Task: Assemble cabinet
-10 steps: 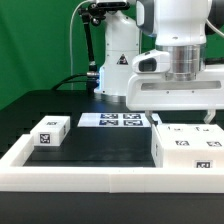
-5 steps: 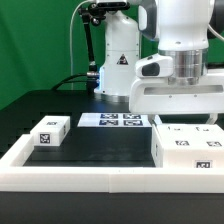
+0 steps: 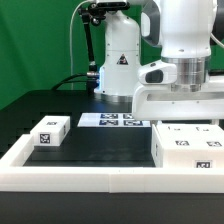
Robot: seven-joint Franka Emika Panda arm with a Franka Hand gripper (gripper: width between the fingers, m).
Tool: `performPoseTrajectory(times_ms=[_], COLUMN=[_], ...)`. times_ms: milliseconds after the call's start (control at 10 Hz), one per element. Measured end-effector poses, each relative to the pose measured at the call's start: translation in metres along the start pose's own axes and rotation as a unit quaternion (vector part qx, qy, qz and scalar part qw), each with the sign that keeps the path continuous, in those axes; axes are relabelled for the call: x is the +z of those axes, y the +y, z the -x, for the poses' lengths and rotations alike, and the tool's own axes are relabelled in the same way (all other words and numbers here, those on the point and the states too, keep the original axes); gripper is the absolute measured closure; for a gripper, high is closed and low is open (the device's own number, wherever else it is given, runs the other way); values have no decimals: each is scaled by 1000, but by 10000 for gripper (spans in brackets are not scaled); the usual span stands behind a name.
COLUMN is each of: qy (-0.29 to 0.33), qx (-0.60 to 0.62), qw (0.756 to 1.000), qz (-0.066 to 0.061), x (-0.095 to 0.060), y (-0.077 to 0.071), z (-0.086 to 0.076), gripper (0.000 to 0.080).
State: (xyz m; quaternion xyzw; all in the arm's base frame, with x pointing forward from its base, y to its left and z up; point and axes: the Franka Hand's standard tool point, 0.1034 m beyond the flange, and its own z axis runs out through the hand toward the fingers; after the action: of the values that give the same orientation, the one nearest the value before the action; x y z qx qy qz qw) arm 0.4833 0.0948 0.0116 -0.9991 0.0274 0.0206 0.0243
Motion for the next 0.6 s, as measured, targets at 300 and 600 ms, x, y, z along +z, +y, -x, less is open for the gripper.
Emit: performPoseTrajectory(times_ms=[300, 600], qy=[10, 19], qx=[5, 18], qw=[1000, 1000], qz=[0, -4], x=[4, 4], y=[8, 6], z=[0, -4], gripper=[2, 2])
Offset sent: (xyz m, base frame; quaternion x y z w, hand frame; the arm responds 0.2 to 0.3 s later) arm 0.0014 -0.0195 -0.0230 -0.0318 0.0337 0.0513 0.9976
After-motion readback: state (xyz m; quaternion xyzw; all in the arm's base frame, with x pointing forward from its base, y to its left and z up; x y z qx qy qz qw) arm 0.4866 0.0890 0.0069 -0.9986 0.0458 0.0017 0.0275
